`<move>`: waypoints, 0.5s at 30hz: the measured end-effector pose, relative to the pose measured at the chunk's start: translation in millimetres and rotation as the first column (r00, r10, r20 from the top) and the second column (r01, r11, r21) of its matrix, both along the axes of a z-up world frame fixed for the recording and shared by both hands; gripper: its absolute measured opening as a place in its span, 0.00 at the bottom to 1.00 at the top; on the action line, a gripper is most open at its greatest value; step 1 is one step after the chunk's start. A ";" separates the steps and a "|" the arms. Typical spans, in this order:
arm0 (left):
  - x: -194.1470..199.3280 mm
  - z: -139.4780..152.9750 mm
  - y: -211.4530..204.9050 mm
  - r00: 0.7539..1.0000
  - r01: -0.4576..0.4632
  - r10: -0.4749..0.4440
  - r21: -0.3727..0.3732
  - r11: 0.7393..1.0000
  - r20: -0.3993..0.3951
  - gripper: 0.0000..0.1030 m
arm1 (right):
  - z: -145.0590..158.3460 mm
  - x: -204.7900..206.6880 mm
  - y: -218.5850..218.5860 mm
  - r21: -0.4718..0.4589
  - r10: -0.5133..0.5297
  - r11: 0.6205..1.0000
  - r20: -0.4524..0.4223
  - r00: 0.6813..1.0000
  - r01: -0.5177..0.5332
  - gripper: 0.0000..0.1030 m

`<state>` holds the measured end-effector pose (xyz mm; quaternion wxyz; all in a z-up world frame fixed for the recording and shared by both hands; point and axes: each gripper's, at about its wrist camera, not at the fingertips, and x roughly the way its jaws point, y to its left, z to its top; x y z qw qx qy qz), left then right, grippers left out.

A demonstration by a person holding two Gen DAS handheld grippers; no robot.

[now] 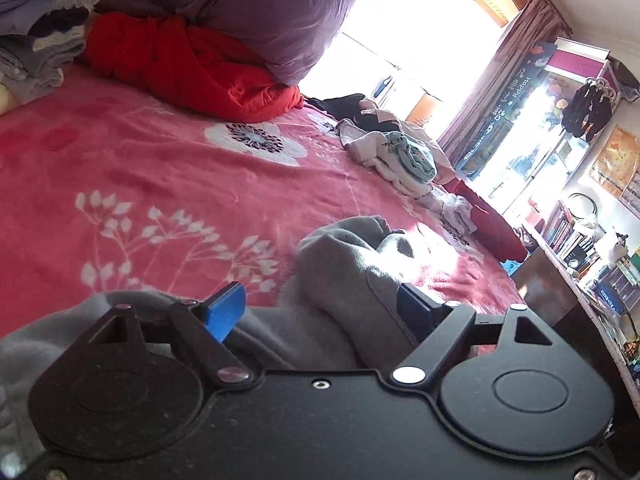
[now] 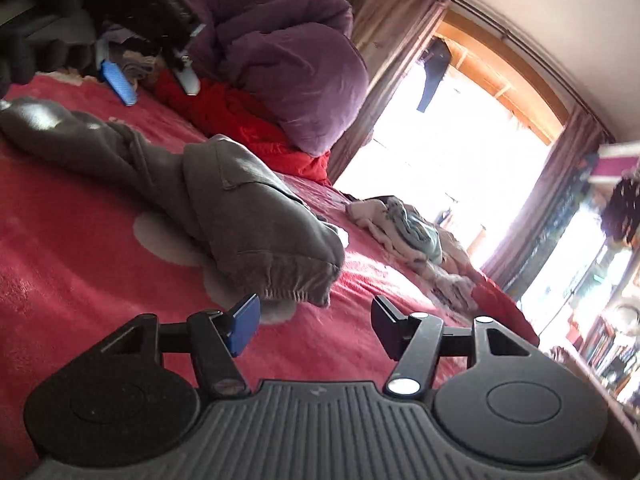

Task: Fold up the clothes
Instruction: 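Grasp the other sweatpants cuff with the right gripper while the left gripper holds its cuff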

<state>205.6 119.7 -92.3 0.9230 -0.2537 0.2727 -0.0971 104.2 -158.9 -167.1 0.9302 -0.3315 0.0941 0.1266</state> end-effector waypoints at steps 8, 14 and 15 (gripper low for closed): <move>36.2 -32.1 25.3 0.995 0.031 -0.051 -0.234 0.972 -0.083 0.81 | -36.6 30.1 56.0 -0.253 0.134 0.960 0.042 0.990 -0.119 0.80; 57.3 -45.8 23.5 0.986 0.020 -0.084 -0.395 0.918 -0.146 0.81 | -28.6 61.2 62.5 -0.215 0.019 0.976 0.002 1.000 -0.018 0.79; 61.5 -46.6 22.8 0.984 0.011 -0.083 -0.412 0.911 -0.155 0.81 | -26.9 65.9 61.8 -0.206 0.005 0.978 -0.004 1.000 -0.006 0.76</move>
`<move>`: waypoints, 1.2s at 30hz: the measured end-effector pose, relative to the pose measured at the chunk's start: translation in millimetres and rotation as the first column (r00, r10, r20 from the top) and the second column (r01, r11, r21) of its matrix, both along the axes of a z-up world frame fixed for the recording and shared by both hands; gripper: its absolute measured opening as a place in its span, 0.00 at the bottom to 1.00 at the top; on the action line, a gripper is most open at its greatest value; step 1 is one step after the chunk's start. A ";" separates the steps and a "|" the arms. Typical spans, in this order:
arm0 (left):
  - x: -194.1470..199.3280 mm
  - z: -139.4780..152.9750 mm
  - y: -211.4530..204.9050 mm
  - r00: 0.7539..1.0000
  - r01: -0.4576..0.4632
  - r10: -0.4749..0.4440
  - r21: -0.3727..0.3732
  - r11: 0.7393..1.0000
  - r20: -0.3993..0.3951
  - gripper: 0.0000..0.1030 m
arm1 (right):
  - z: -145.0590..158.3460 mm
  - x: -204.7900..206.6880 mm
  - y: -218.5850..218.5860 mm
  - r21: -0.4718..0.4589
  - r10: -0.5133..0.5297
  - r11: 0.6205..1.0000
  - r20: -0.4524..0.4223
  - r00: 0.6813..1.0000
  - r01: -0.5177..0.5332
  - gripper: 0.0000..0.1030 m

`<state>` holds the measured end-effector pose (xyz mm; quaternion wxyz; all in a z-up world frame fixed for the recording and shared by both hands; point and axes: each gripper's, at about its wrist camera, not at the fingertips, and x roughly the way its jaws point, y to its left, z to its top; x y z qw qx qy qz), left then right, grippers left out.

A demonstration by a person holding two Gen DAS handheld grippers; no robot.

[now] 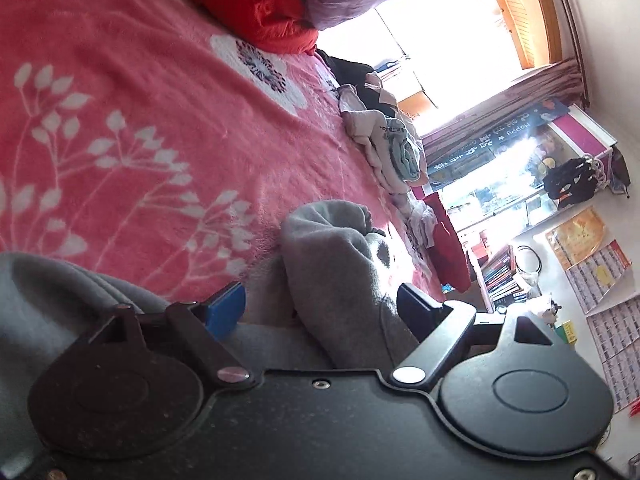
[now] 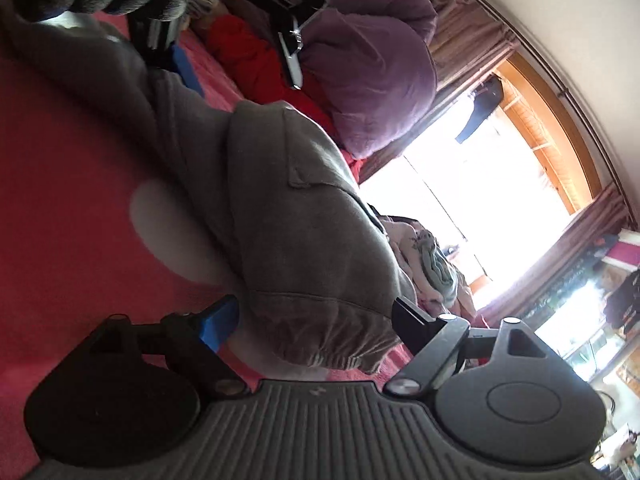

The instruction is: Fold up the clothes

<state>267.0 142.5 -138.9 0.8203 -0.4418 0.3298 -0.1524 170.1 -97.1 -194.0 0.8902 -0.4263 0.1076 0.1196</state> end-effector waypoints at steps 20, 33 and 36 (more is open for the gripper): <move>-11.9 36.8 -17.3 0.986 0.081 -0.090 0.064 0.995 0.137 0.21 | 46.3 -9.2 -31.2 0.276 0.044 0.961 -0.171 0.984 0.005 0.15; -102.4 117.3 -7.3 0.900 0.024 -0.020 -0.004 1.000 0.435 0.20 | 166.7 -75.3 -83.3 0.702 0.247 0.712 -0.226 0.942 -0.018 0.14; -88.6 118.4 -22.0 0.900 0.039 -0.033 -0.005 0.999 0.435 0.20 | 183.8 -66.1 -105.3 0.803 0.295 0.595 -0.264 0.918 0.039 0.14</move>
